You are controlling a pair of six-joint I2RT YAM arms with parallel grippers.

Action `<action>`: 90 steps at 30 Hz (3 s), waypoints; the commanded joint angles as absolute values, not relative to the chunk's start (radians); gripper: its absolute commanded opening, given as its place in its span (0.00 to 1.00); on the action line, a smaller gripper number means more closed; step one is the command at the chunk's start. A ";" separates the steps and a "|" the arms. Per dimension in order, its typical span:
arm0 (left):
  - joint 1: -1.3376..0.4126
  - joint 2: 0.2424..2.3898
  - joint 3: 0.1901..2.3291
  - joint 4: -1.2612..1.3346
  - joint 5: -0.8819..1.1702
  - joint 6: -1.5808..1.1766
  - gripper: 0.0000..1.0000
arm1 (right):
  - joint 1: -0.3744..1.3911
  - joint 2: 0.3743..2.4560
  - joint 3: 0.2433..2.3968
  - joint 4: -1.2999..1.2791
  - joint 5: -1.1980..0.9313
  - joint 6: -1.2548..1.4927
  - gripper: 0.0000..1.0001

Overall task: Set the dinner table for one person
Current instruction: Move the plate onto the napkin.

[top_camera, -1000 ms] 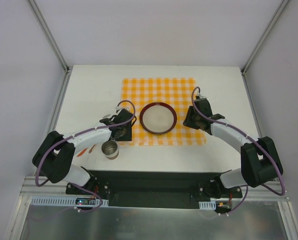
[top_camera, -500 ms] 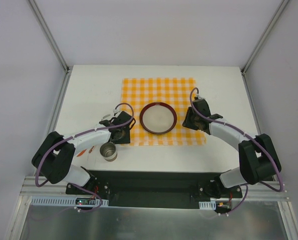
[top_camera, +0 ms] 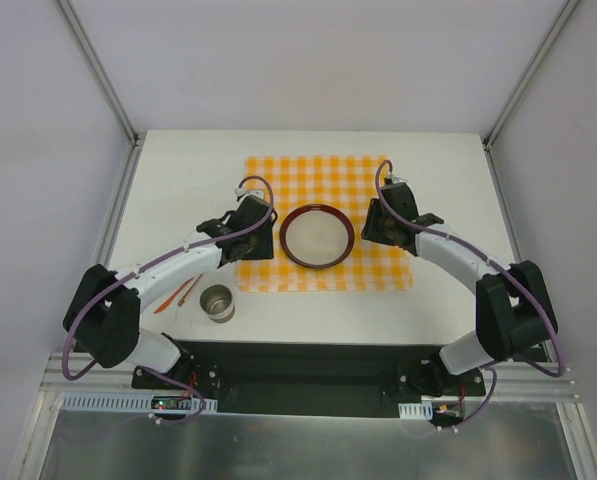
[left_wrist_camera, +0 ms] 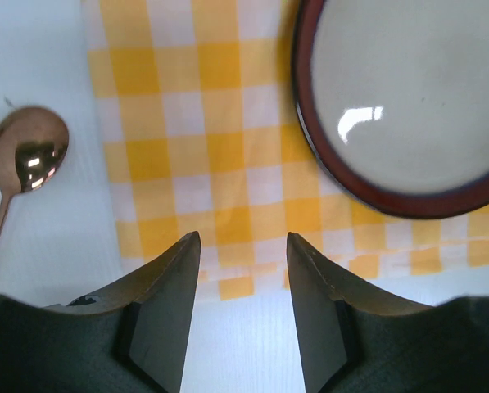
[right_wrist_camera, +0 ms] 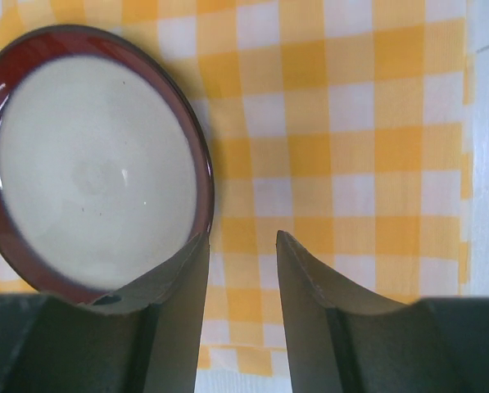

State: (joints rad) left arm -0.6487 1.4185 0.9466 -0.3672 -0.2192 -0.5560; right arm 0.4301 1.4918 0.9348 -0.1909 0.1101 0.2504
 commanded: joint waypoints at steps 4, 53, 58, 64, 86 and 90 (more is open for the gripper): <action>-0.647 1.620 1.118 -0.388 -0.242 -0.460 0.45 | 0.437 1.638 1.090 -0.232 0.124 0.187 0.39; -0.563 2.006 1.474 -0.384 -0.032 -0.402 0.43 | 0.365 1.758 1.204 -0.252 0.026 0.124 0.34; -0.563 2.029 1.482 -0.382 -0.029 -0.400 0.43 | 0.364 1.804 1.212 -0.236 0.009 0.123 0.33; -0.563 2.036 1.479 -0.382 -0.034 -0.397 0.37 | 0.365 1.874 1.238 -0.229 -0.058 0.121 0.33; -0.563 2.016 1.460 -0.379 -0.037 -0.399 0.36 | 0.365 1.796 1.258 -0.268 -0.035 0.104 0.34; -0.563 2.003 1.454 -0.379 -0.043 -0.397 0.36 | 0.367 1.796 1.256 -0.272 -0.044 0.109 0.34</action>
State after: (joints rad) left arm -0.5617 2.0247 1.4578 -0.3729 -0.0357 -0.4038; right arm 0.3634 1.8473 1.2201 -0.2504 -0.0391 0.1143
